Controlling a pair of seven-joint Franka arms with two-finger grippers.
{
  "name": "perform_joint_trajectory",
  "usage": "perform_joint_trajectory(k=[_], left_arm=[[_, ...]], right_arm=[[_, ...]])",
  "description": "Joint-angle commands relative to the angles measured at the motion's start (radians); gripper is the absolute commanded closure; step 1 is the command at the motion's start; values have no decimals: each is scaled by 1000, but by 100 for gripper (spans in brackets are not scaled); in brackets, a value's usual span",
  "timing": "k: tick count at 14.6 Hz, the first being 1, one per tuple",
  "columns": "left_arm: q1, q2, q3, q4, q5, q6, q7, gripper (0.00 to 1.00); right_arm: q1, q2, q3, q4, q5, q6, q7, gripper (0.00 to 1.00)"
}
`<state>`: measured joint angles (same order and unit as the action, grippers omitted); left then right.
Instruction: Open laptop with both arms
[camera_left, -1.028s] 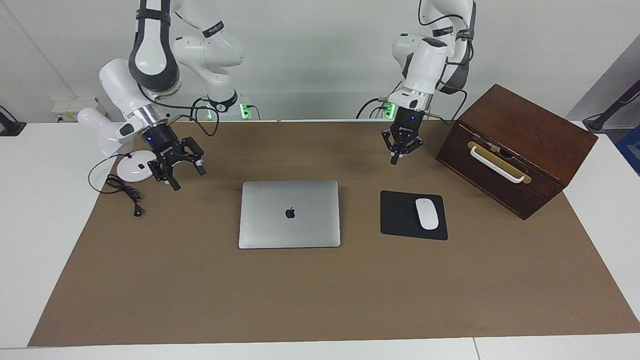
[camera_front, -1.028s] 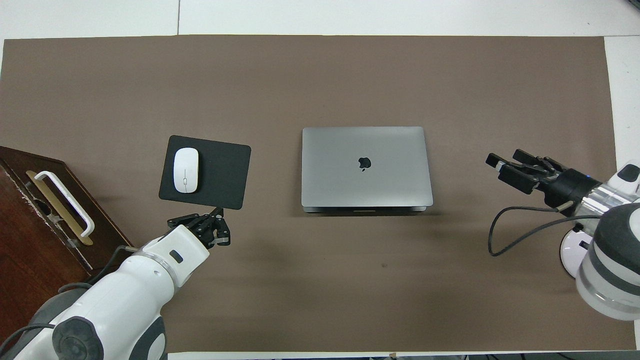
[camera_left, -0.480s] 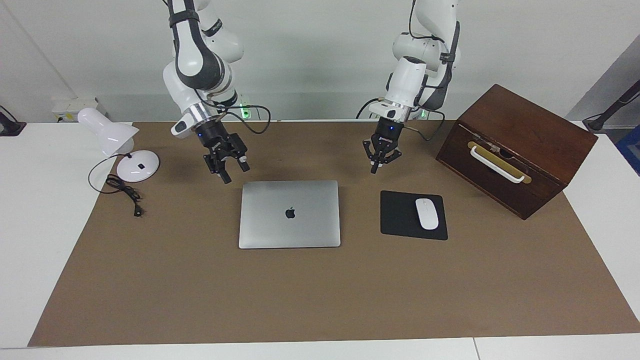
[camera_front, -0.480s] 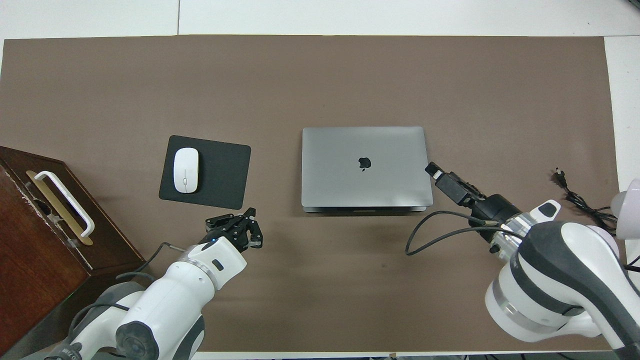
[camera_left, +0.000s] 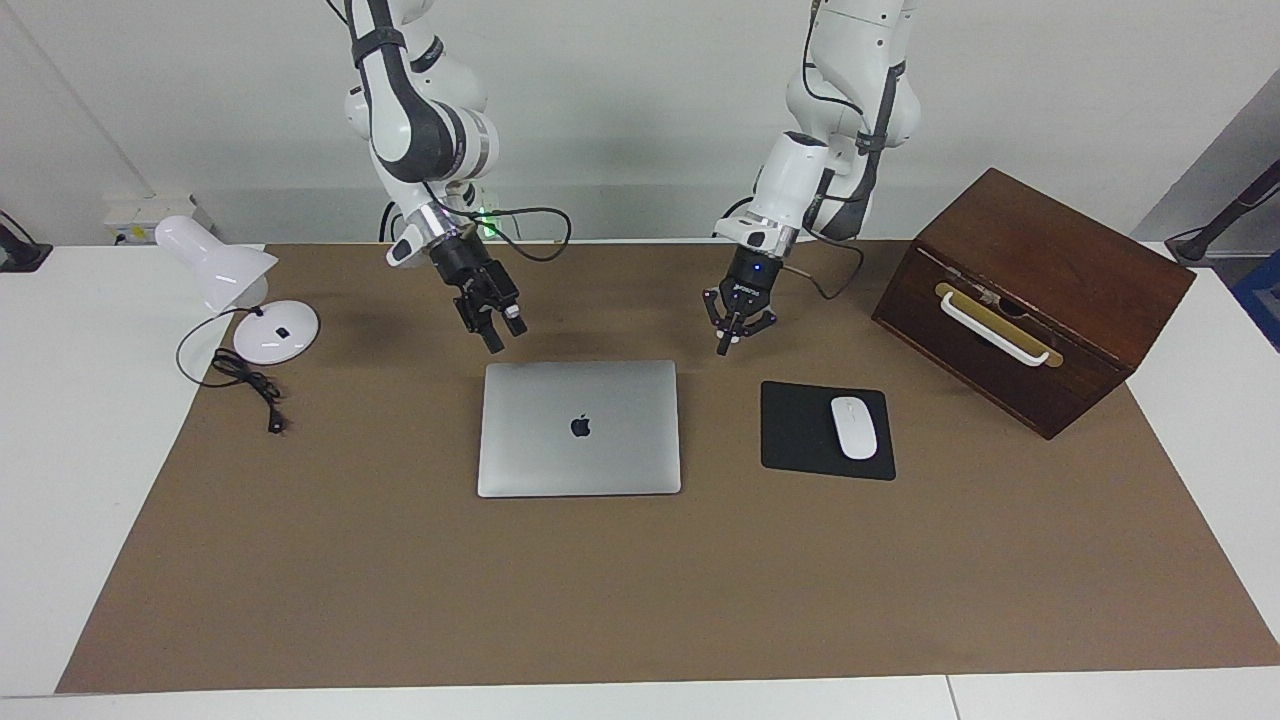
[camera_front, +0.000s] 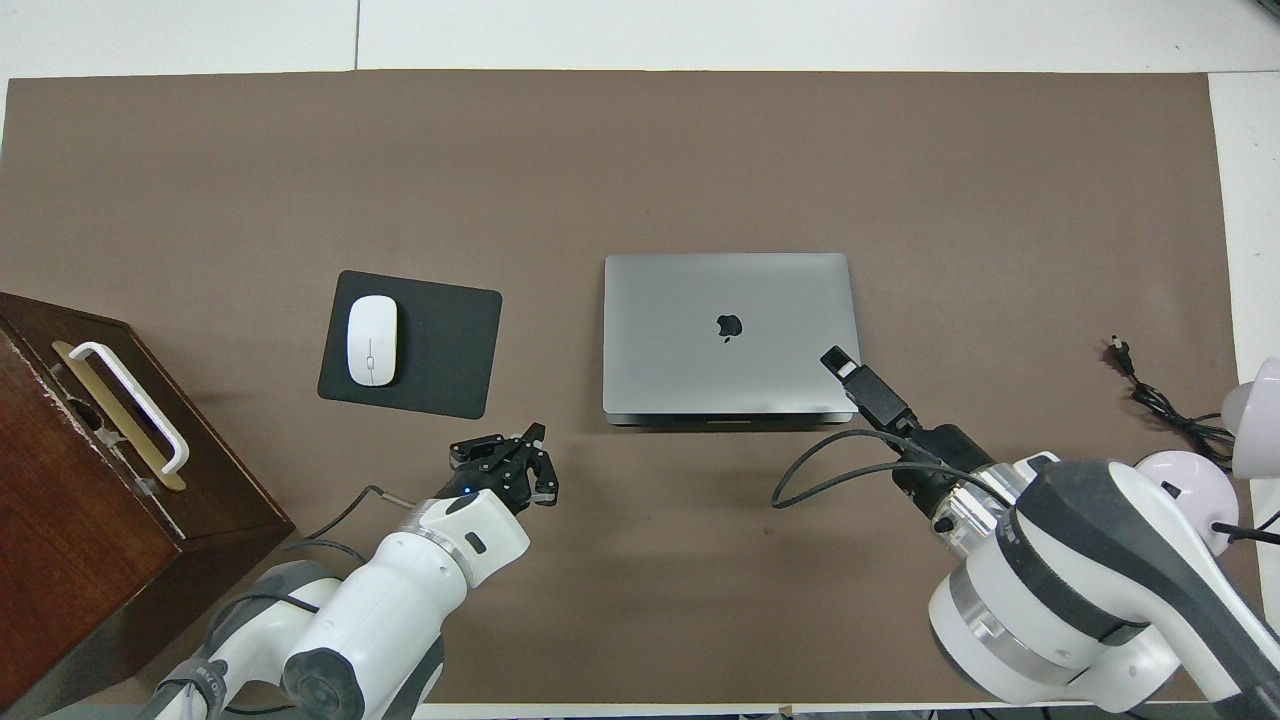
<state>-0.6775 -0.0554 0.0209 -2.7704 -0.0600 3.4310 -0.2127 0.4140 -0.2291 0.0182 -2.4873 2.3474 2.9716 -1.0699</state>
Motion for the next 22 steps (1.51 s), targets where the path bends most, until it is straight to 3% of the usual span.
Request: perform_joint_trajectory(k=[1,6,13,17,22], left_arm=[[-45,51,14,-6,-15,70,0,100],[-76,83,14,32,-17,70,0,100],[-108,207,14,153,-15,73,-2,100],[-108,239,14,187,-14,73,-4,100],[-108,266,13,216,-15,73,-4,100]], right_arm=[[37,-1,3,-1,119,43,-7,0],[80,54,5,7,254,38,-10,0],[81,60,6,-1,286,4,-105,0],[75,-28,6,-99,438,-57,-266,0],[48,-150,6,-242,443,-124,-272,0]])
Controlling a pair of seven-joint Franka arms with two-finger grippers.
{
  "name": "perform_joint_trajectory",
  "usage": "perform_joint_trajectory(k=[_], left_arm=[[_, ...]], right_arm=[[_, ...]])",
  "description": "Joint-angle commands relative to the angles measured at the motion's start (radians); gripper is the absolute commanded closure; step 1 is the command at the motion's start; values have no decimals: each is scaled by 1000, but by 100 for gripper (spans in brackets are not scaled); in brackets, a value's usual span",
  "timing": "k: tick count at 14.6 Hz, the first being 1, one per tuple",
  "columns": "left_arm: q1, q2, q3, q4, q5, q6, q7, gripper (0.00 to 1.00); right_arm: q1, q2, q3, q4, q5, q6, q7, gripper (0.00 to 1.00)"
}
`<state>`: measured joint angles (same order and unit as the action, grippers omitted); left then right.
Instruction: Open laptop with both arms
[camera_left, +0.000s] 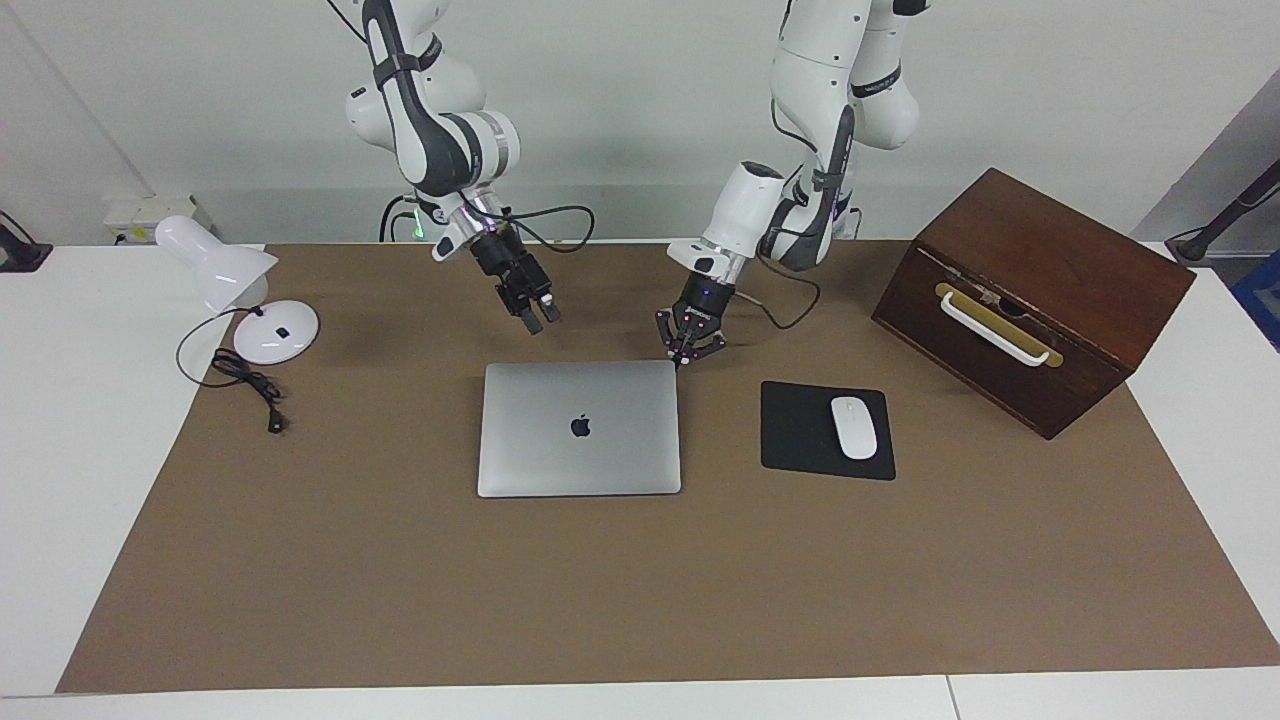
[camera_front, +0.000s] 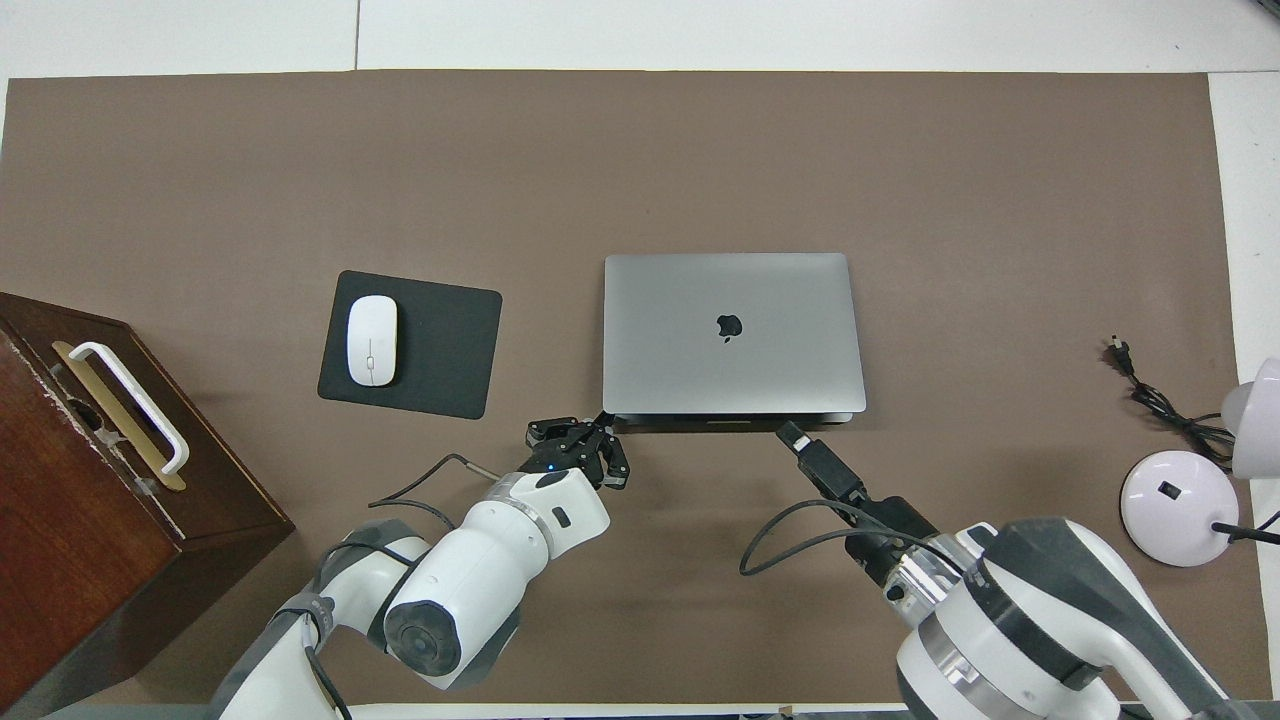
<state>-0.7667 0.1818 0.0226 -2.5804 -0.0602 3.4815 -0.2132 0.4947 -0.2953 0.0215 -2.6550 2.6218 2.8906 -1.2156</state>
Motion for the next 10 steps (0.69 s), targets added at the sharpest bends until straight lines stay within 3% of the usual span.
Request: perform_joint_trajectory(k=[1,6,10], left_arm=[[-19,30,11,29,-13,22,-5,100],[-20,62,11,52,-15,22,-5,100],[-25,88,11,78,-15,22,-5,100]], right_arm=[[-36,-79,3,-89,169,-75,-128,0],[-36,-22,3,-91,170,-117,-128,0],[-53,90,3,-42,170,-185,-154,0]])
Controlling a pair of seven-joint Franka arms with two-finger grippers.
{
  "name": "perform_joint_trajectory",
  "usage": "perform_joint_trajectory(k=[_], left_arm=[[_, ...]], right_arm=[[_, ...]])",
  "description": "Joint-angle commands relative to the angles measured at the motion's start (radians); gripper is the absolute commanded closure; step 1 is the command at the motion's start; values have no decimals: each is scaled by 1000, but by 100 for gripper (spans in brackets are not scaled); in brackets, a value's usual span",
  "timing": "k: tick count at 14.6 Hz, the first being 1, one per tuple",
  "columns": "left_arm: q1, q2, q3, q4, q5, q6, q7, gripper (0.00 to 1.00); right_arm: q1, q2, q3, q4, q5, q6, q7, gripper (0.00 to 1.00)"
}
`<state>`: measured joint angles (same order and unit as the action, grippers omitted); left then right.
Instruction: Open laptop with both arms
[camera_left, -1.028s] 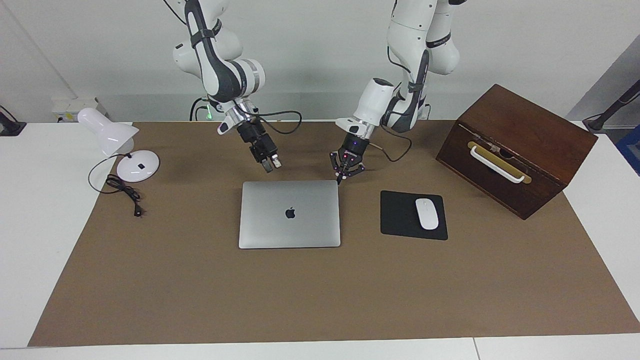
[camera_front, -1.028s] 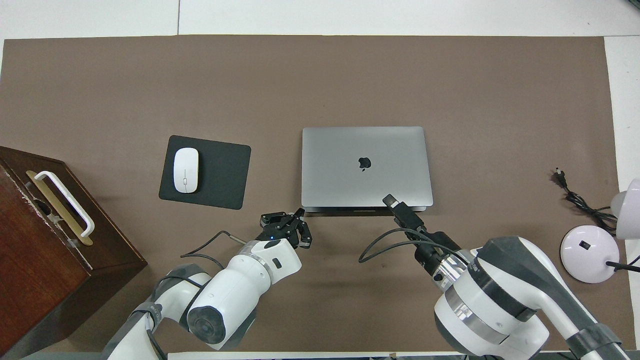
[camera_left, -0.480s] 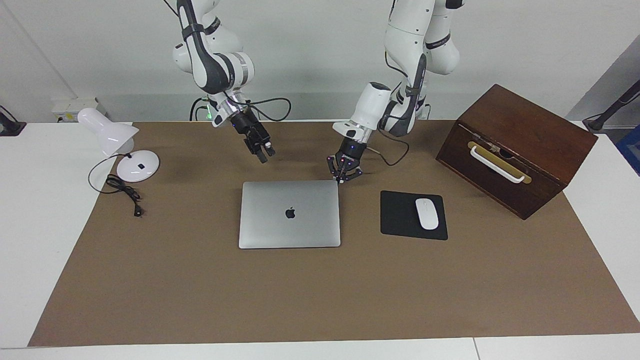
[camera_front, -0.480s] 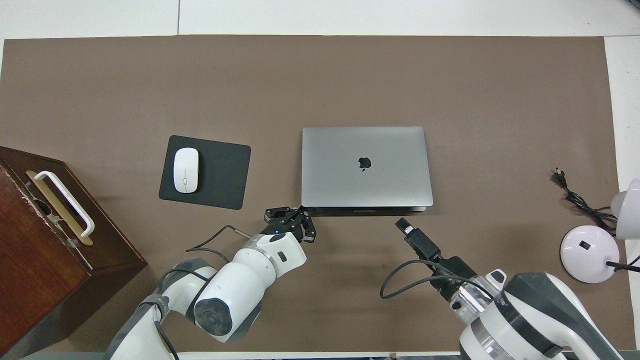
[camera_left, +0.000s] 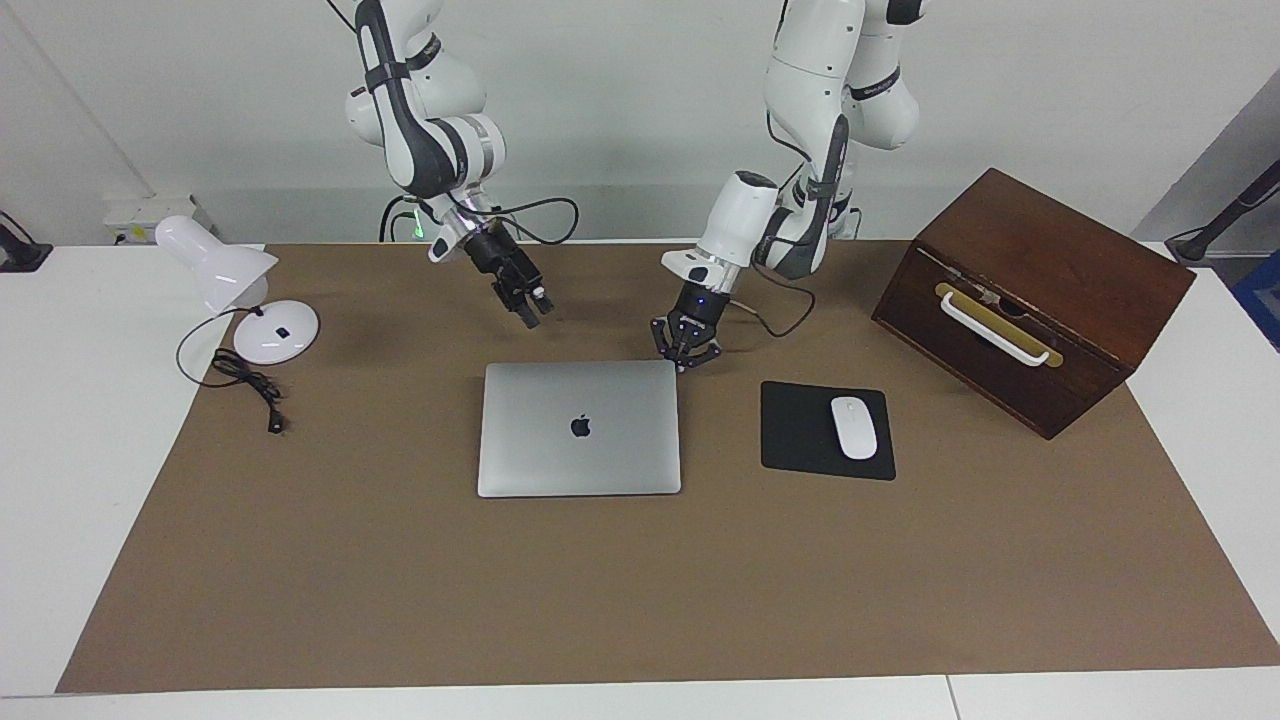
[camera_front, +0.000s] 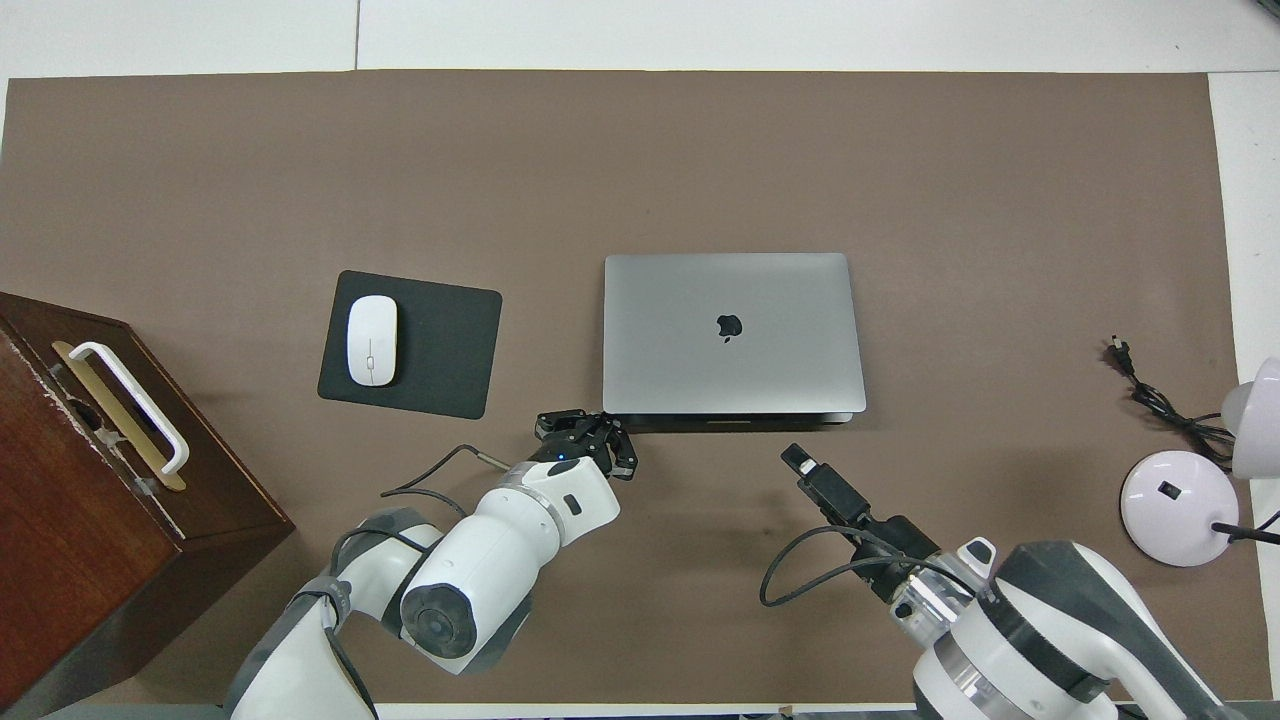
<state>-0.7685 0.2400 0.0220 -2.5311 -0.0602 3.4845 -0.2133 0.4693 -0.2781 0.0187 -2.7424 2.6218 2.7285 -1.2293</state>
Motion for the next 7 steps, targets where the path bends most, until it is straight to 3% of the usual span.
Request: perform_joint_trajectory(k=[1,7], left_arm=[[-23,32,12,29,-15,19,-5,100],[-23,47,13,34,-12,19,-3,100]], right_arm=[[-28,77,6,52,172,-23,-144,0],[-29,112,4,101,170,-12,-144,0]])
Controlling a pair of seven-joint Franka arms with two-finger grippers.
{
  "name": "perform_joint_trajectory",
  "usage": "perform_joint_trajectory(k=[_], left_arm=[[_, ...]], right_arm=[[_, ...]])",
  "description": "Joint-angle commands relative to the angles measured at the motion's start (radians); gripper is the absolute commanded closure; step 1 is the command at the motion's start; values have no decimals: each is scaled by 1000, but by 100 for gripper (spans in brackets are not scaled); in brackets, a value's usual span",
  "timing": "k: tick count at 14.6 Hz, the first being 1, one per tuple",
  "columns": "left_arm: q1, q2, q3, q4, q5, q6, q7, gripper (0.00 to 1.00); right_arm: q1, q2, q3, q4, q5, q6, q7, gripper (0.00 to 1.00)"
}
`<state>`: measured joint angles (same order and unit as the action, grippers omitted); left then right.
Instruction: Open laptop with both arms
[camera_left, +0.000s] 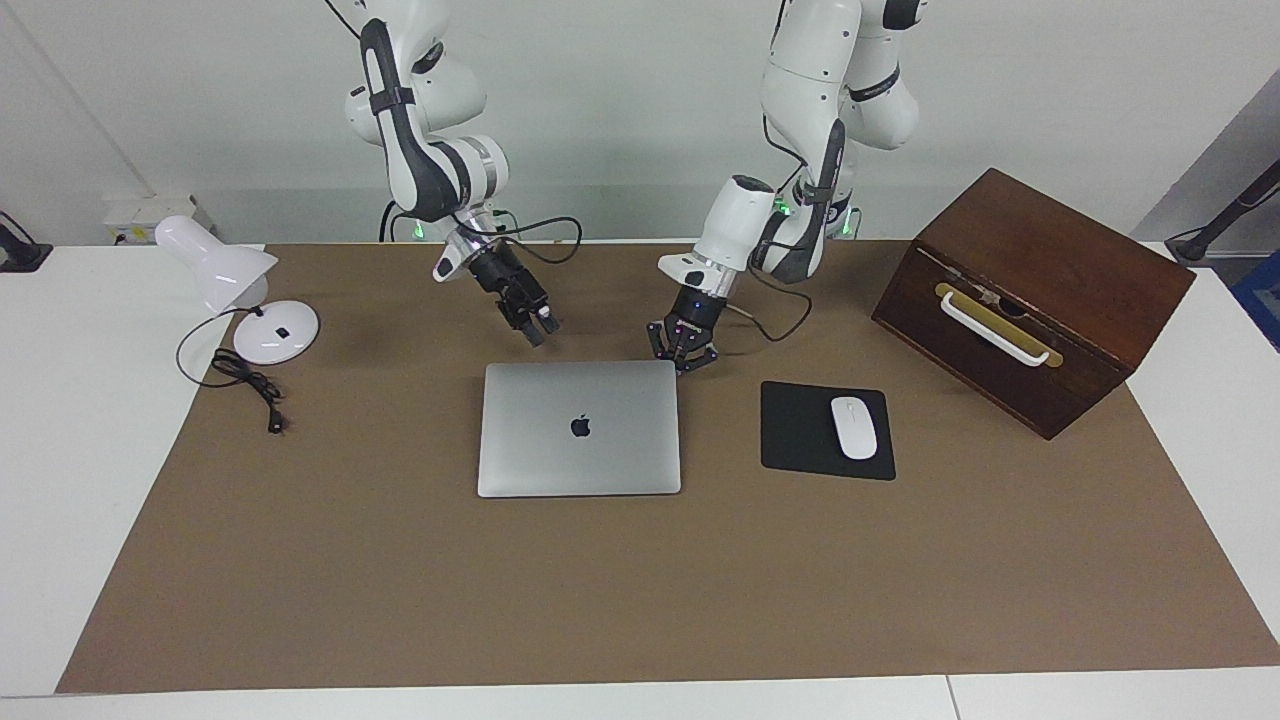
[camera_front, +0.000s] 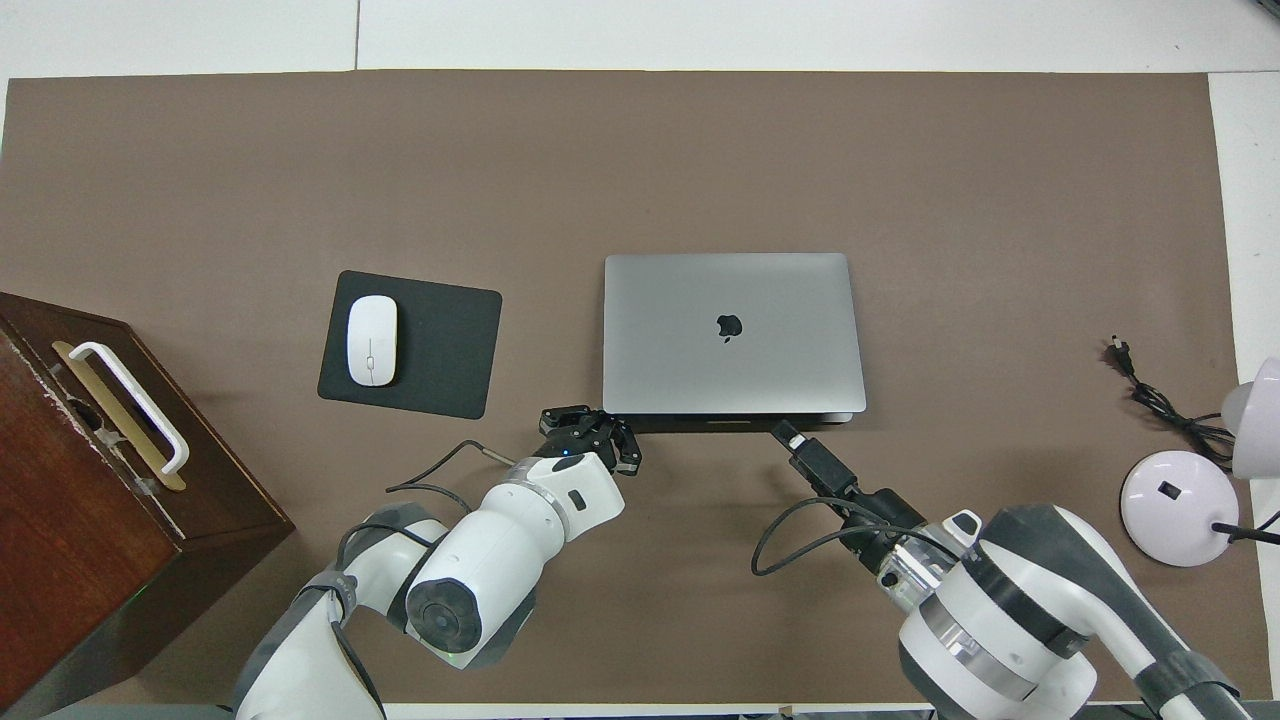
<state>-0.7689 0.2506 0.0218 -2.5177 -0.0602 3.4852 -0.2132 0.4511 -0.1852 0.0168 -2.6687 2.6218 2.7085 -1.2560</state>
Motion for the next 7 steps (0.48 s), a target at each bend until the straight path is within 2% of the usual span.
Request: perform_joint_trajectory(k=[1,7], left_arm=[[-23,39,14,23,-12,18,-2,100],[-21,53,14,33,-12,20,-2,100]], right_arm=[[-11,20,6,27,170,8,-117,0],[-11,84,6,91,170,19,-117,0]])
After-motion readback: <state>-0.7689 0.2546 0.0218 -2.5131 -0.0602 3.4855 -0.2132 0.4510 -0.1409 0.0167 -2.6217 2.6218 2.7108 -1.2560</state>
